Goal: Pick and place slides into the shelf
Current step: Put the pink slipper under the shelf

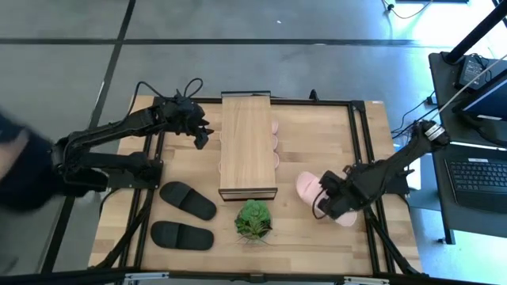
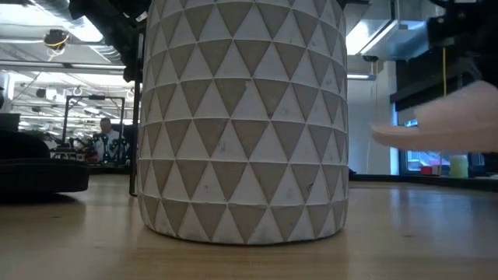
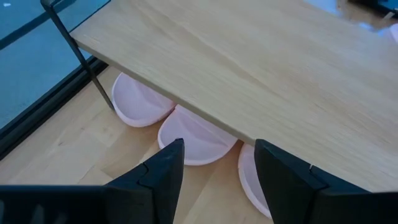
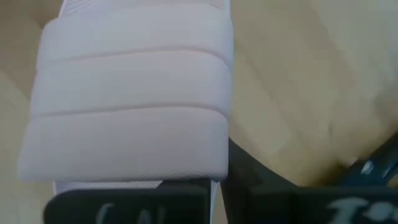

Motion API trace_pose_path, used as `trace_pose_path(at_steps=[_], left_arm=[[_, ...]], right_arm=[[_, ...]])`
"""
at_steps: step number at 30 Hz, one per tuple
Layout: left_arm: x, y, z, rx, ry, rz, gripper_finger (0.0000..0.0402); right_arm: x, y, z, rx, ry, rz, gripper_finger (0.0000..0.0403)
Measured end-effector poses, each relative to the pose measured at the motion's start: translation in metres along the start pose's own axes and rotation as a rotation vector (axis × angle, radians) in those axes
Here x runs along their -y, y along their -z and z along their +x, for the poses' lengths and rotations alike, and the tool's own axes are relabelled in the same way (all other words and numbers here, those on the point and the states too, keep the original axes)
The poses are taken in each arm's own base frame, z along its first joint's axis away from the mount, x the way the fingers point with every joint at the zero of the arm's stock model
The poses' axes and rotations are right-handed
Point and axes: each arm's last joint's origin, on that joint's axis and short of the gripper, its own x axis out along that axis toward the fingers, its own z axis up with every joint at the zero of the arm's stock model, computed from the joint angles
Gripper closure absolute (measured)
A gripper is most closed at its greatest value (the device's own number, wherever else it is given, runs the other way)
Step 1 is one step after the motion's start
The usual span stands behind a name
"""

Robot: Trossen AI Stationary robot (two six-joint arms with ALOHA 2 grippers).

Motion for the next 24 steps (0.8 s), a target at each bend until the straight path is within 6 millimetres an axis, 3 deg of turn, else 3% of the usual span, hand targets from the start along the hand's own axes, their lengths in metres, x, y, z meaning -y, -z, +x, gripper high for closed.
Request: trace_pose_path(at_steps=[8,16,24], left_arm=[[0.0,0.0,0.0,0.0,0.0,0.0,0.0214],[0.0,0.0,0.0,0.0,0.0,-0.005,0.0214],[0.0,0.0,0.0,0.0,0.0,-0.031,0.0214]], right_arm=[[0.033,-0.045,0.0,0.03,-0.044,-0.228,0.0388],[0.054,-0.092,0.016,0.12,-0.183,-0.482,0.0389],[0.069,-0.114,0.039,0.095,-0.271,-0.609,0.0389]])
